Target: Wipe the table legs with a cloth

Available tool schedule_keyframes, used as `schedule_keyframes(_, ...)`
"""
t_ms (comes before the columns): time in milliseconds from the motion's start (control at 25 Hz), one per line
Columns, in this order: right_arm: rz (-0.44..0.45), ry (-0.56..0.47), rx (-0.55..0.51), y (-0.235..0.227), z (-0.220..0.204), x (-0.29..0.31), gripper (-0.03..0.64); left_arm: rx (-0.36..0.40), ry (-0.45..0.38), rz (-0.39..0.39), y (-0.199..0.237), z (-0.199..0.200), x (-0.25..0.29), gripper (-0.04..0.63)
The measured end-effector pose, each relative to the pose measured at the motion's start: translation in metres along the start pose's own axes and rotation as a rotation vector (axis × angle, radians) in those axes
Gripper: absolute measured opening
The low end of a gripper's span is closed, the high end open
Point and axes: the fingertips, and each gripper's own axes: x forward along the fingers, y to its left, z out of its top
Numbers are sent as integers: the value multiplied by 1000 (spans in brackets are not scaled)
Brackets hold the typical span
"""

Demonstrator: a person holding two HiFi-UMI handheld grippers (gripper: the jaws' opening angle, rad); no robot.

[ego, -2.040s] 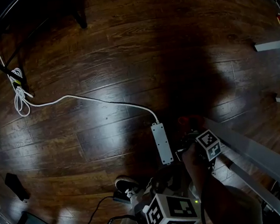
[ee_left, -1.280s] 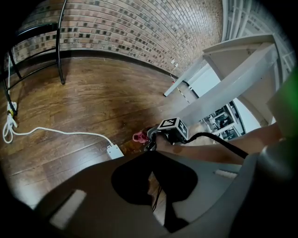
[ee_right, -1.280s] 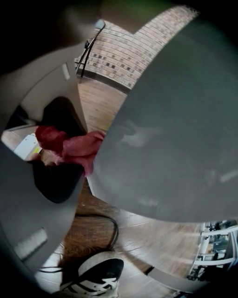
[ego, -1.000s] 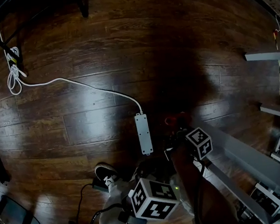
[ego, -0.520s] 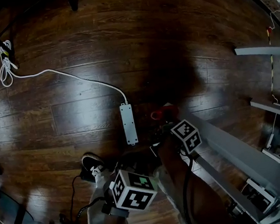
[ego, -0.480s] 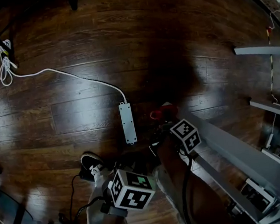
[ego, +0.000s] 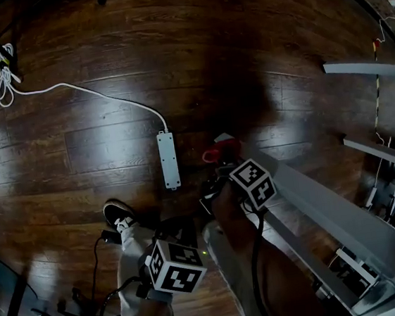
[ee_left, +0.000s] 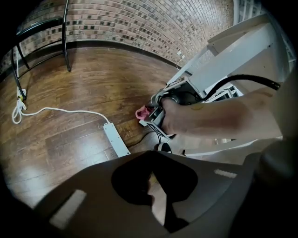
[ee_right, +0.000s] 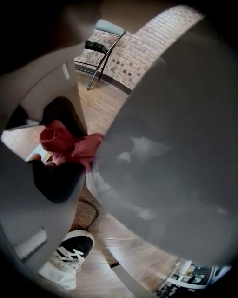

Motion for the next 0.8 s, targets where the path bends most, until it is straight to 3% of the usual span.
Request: schedule_keyframes(800,-70,4,-69,3,17,-50,138,4,-37,25,-20,38,-46,2)
